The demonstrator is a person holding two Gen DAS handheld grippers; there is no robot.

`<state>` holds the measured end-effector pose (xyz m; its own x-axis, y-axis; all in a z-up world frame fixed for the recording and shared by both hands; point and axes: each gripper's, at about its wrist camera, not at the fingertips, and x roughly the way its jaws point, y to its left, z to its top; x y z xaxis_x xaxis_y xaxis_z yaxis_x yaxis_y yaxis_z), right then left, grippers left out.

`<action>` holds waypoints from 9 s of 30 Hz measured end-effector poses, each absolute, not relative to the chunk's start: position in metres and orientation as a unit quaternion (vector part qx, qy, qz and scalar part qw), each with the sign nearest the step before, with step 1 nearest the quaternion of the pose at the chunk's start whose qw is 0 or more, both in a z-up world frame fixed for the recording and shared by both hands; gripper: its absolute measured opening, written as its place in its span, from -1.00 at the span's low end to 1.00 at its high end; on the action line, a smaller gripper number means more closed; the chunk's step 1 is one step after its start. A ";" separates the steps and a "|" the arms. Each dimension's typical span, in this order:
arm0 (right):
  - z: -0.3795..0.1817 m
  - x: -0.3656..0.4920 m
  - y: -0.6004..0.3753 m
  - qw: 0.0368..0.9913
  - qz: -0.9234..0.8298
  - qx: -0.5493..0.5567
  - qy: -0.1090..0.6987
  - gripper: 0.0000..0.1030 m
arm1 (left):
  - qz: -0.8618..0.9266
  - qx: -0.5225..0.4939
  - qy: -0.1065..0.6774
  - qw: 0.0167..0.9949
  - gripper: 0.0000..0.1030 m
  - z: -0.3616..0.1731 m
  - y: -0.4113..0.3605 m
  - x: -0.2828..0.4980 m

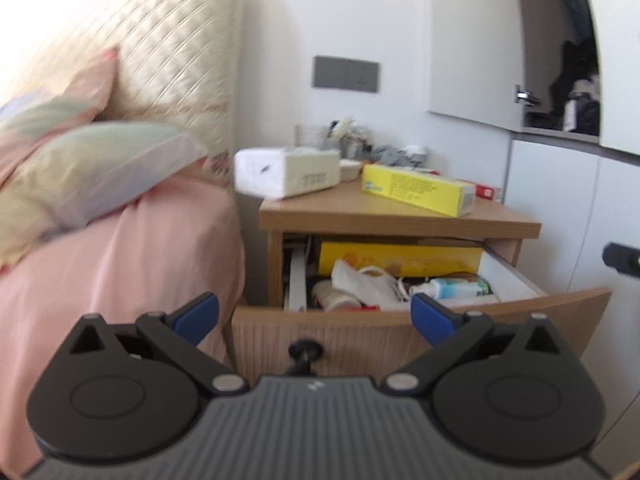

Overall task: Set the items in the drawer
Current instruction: 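Release the drawer and move the right gripper to the yellow medicine box, then grasp the yellow-and-white medicine box with the right gripper and lift it, then lower the held medicine box into the open drawer with the right gripper, then open the right gripper to release the box and withdraw it, then move the right gripper back toward the drawer front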

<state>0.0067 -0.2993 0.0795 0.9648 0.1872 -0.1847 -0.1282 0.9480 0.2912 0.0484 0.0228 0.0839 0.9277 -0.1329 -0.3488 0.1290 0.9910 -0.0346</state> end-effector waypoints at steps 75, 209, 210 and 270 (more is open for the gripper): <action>0.167 0.299 -0.250 0.950 0.161 0.008 0.267 0.78 | -0.080 0.006 0.142 0.987 1.00 0.066 0.015 -0.017; 0.117 0.015 -0.251 0.966 0.148 0.011 0.209 0.71 | -0.104 0.012 0.133 0.986 1.00 0.064 -0.002 -0.035; 0.113 0.009 -0.250 0.969 0.143 0.011 0.200 0.71 | -0.104 0.013 0.132 0.986 1.00 0.064 -0.003 -0.036; 0.060 -0.052 -0.249 0.989 0.048 0.102 0.094 0.69 | -0.113 0.035 0.092 0.989 1.00 0.056 -0.013 -0.052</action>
<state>-0.0524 -0.2490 0.0596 0.9775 0.1149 -0.1769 -0.0764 0.9745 0.2108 -0.0519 -0.0134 0.0558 0.9578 -0.2167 -0.1890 0.2295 0.9721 0.0480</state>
